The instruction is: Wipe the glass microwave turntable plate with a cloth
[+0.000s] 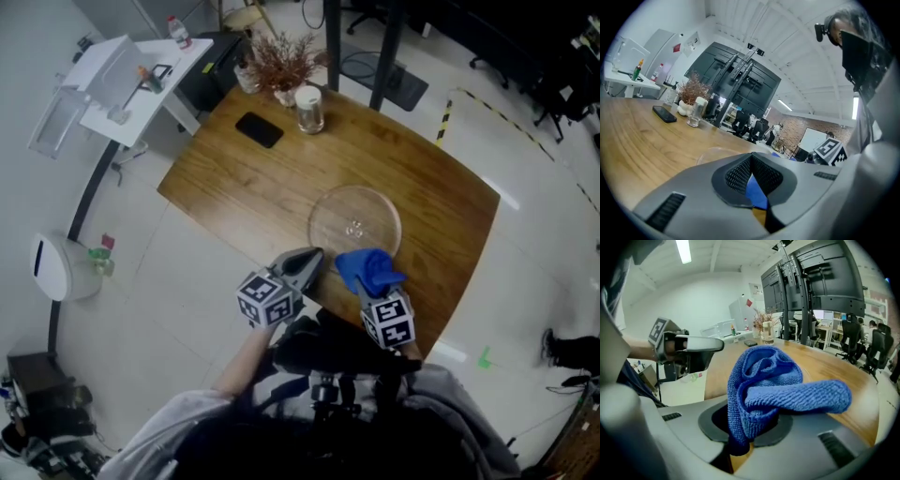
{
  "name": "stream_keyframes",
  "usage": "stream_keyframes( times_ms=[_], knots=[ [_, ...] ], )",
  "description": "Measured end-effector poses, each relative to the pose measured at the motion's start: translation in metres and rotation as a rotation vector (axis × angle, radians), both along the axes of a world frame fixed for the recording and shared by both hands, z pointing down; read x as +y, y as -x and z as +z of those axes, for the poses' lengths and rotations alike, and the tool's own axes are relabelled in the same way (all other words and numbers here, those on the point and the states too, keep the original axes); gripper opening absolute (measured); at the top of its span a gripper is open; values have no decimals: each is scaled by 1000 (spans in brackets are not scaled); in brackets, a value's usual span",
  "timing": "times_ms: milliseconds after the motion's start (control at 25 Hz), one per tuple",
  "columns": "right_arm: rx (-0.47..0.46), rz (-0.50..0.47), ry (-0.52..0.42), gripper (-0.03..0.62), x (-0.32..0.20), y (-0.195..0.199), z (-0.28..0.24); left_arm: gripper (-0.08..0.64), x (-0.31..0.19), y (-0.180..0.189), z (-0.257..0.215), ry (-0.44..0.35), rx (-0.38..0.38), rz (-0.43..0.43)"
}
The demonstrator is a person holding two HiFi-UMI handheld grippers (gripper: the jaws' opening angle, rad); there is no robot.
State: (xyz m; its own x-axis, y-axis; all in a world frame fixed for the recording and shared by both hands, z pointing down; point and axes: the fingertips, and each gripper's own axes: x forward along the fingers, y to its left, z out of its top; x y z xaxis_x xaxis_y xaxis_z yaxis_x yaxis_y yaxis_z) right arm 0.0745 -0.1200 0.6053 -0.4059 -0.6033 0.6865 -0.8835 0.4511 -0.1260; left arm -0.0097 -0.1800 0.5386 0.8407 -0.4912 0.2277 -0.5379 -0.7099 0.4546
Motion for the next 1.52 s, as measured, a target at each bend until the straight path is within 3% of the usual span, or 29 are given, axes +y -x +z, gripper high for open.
stream_keyframes(
  times_ms=[240,480,680,800,1080,1520],
  knots=[
    [64,10,-42,80,-16,-13,-15,0,-4,-6,4,5,-11,8],
    [180,109,-168,81,-101,-60,-33,0,4,-2,8,18,-21,-2],
    [133,286,-145,81,-164,-94,-31,0,10,2,11,30,-23,-15],
    [135,315,-103,81,-177,-104,-14,0,13,1,14,39,-21,-19],
    [81,315,-81,81,-146,-102,-10,0,13,1,18,50,-22,-15],
    [32,255,-4,81,-21,-81,-3,0,12,-8,25,70,-15,8]
  ],
)
